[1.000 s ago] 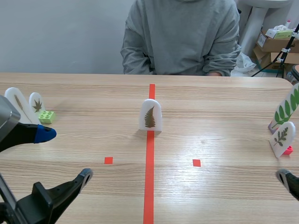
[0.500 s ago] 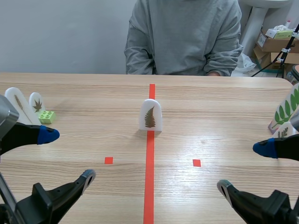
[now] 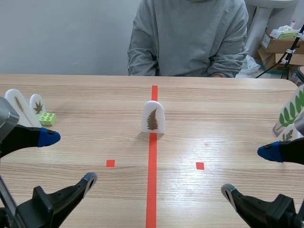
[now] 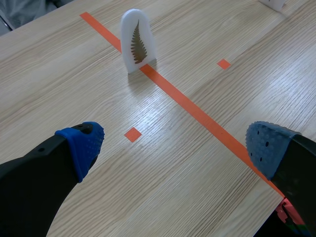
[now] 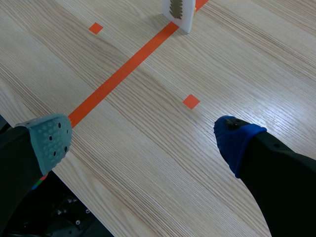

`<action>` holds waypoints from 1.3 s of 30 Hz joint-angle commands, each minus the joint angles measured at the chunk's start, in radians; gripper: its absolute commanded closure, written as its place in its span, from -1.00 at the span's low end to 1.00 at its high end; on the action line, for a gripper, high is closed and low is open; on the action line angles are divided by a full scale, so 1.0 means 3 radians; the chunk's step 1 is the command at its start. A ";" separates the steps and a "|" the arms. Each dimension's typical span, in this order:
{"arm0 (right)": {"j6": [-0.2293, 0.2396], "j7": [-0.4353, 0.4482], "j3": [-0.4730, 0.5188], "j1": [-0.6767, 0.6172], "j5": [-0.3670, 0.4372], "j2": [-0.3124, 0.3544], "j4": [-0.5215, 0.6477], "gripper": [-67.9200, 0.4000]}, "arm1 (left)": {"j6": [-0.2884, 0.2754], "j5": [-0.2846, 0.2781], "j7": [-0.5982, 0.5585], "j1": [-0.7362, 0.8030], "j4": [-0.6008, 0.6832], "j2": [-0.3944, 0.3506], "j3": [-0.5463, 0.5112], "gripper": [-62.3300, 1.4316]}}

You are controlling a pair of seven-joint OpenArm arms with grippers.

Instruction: Do the leaf sorting experiment

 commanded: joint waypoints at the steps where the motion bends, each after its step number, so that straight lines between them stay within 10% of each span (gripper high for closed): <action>1: 0.0025 0.0048 0.0024 0.0004 0.0037 0.0028 -0.0008 -0.74 | 0.0004 -0.0025 -0.0047 -0.0001 0.0064 0.0024 -0.0003 -0.98; 39: 0.0025 0.0047 0.0024 0.0003 0.0034 0.0029 -0.0008 -0.74 | 0.0004 -0.0025 -0.0048 -0.0083 0.0048 0.0025 0.0018 -0.98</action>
